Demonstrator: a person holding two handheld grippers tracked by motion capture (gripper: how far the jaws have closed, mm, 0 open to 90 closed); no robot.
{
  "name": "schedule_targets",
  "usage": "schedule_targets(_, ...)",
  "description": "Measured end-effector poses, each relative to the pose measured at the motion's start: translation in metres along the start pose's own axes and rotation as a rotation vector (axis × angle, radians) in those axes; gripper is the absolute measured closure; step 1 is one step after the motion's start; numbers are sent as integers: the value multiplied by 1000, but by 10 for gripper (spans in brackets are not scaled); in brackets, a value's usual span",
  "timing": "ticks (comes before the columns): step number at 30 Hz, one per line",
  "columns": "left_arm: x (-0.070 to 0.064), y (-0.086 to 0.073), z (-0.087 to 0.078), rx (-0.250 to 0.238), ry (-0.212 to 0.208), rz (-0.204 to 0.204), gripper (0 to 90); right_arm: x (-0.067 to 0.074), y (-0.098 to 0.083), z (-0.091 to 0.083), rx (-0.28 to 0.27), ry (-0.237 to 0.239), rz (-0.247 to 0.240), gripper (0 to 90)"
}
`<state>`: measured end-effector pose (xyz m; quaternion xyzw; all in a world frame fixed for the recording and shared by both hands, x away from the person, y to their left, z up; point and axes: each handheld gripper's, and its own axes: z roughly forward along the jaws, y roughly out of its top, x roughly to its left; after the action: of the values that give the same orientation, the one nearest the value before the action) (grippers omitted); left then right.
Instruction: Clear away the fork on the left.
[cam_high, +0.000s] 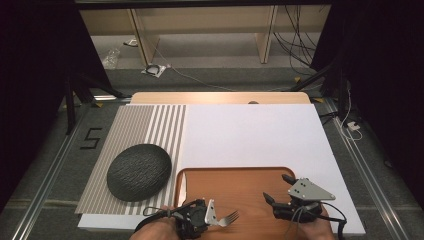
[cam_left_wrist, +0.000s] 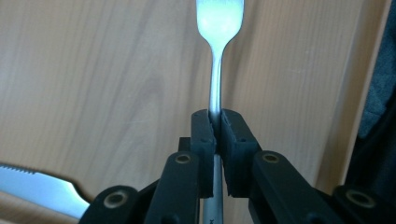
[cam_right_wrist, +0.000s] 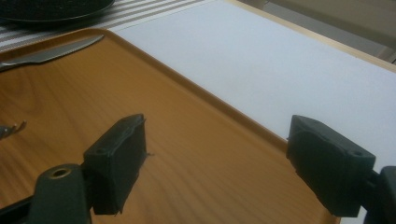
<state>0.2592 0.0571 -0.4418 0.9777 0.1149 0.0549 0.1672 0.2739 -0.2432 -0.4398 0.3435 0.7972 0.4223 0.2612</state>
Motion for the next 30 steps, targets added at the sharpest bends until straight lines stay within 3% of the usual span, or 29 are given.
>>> schedule_targets(30, -17, 10, 11, 23, -54, -4, 838, -1, 0, 0, -2, -3, 1, 210)
